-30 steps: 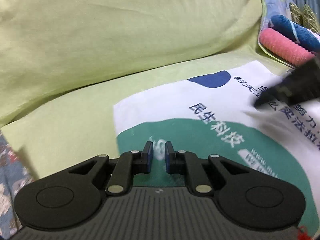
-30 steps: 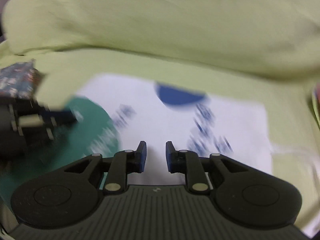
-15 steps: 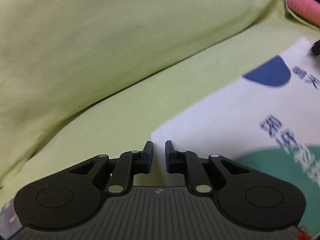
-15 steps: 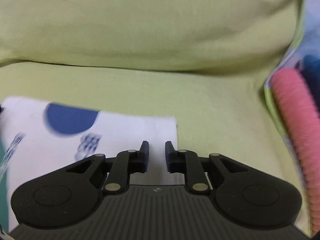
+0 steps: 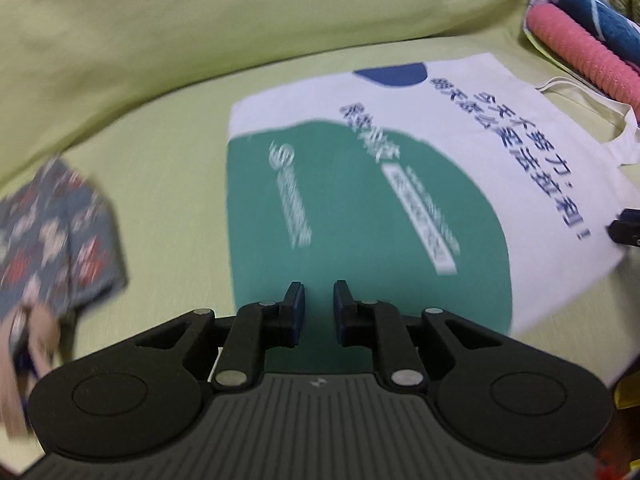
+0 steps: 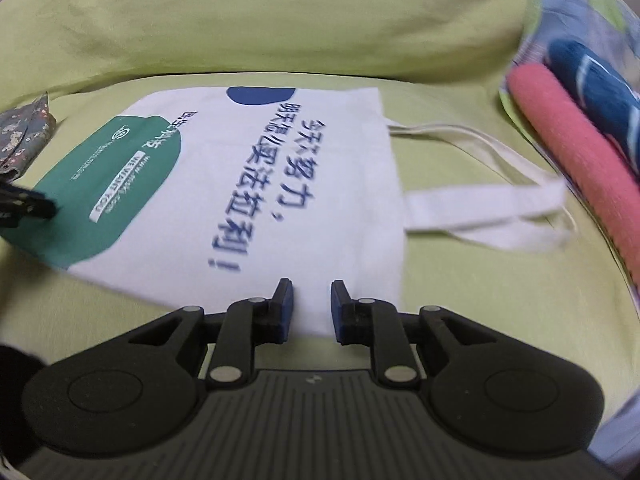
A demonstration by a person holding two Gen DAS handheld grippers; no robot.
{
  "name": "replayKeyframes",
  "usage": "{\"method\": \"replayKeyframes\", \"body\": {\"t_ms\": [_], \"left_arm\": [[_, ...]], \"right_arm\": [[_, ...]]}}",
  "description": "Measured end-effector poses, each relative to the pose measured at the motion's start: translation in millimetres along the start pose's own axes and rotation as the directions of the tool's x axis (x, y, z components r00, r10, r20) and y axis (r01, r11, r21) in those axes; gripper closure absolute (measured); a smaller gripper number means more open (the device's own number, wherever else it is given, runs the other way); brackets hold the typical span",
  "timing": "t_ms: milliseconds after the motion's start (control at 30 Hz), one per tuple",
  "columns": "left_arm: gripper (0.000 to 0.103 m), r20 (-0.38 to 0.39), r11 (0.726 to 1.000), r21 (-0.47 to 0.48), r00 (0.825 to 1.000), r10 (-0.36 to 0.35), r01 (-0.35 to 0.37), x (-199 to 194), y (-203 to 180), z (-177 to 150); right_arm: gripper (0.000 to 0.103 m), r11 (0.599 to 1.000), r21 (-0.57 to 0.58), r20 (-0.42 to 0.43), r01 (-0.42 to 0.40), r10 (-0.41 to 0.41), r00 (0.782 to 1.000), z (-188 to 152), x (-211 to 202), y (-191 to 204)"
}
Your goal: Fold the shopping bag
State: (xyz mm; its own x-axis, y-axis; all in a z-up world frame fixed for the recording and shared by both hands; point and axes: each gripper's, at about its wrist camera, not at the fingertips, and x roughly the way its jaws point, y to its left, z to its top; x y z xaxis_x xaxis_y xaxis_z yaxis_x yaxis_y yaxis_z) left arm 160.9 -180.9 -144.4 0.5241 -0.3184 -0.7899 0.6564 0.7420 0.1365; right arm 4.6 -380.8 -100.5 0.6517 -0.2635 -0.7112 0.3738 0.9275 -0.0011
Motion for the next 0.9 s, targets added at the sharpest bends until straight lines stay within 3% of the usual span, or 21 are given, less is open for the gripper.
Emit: {"method": "replayKeyframes", "body": {"t_ms": [167,233,500,533,633,767,900], "left_arm": [[0.084,-0.042,0.999,-0.019,0.998,0.043,-0.044,-19,-2,-11],[0.084,-0.026,0.999,-0.028,0.999,0.045,-0.046,-32,-2,-12],[0.082,0.053,0.999,-0.050,0.998,0.019,-0.016,-74,1,-15],[0.082,0.058,0.999,-0.052,0.998,0.010,-0.007,-76,1,-17],[0.060,0.070,0.998,-0.053,0.997,-0.016,0.019,-81,0,-23],[0.060,0.066,0.998,-0.028,0.997,-0.051,0.053,-80,-1,-29],[0.060,0.039,0.998,0.007,0.997,-0.063,0.062,-67,2,-22]], "right_arm": [[0.085,0.998,-0.024,-0.030,0.050,-0.051,0.998,-4,-10,10],[0.083,0.997,-0.027,-0.043,0.069,-0.071,0.997,-5,-18,15],[0.074,0.997,0.066,0.035,0.031,-0.034,0.999,-6,-64,14],[0.071,0.997,0.077,0.042,0.027,-0.030,0.999,-6,-68,13],[0.055,0.993,0.114,0.049,0.010,-0.016,0.999,-8,-76,9],[0.052,0.988,0.152,0.029,-0.005,0.001,1.000,-13,-77,1],[0.040,0.982,0.188,-0.003,-0.029,0.030,1.000,-19,-67,-8]]}}
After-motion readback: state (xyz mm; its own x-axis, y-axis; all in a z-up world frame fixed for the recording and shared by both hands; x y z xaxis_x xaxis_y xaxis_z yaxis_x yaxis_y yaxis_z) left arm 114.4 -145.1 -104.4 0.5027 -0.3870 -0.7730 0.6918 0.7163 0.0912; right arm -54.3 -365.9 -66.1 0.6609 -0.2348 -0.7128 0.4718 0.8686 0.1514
